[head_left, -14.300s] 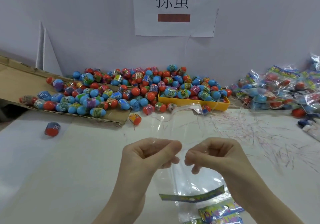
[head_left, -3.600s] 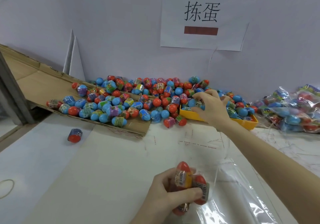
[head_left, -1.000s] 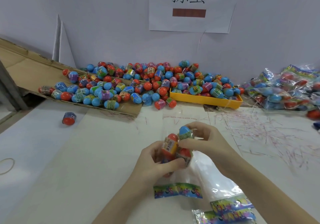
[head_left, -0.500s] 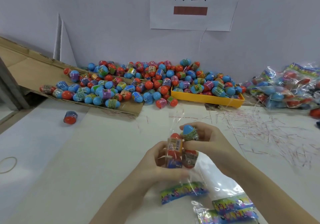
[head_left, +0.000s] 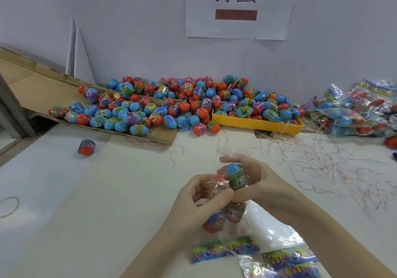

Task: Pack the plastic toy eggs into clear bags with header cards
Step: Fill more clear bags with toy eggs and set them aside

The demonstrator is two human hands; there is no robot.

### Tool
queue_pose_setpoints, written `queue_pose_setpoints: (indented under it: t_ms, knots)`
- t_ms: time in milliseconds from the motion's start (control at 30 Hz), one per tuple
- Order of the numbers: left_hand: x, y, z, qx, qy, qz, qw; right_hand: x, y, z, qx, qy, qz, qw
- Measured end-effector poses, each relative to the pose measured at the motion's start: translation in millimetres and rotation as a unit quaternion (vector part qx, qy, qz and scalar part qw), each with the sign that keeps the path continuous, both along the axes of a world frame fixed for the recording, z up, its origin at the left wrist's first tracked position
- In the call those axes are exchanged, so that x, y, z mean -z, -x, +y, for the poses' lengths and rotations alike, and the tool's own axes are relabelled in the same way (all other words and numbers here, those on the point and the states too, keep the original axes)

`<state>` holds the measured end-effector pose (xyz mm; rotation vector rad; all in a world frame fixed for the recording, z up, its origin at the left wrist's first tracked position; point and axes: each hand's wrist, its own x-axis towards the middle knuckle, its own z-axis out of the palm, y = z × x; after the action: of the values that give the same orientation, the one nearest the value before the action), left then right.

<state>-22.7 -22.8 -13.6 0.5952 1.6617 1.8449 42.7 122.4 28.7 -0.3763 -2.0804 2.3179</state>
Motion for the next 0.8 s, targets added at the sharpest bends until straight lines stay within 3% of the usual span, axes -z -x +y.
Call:
queue_pose_setpoints:
  t_ms: [233,433,633,800]
  knots:
    - [1,3,0,-0.013,-0.027,-0.02,0.999,2,-4,-1,0.095,-0.05,0.023,0.994]
    - [2,4,4,-0.019,-0.054,-0.09,0.994,-1,-4,-6,0.123,-0.069,0.034,0.989]
    - [-8,-2,6,-0.132,0.008,0.085,0.988,-6,-6,-13,0.15,-0.1,0.062,0.982]
    - [-13,-2,6,-0.146,-0.006,0.042,0.988,-9,-8,-14,0.178,-0.129,0.076,0.973]
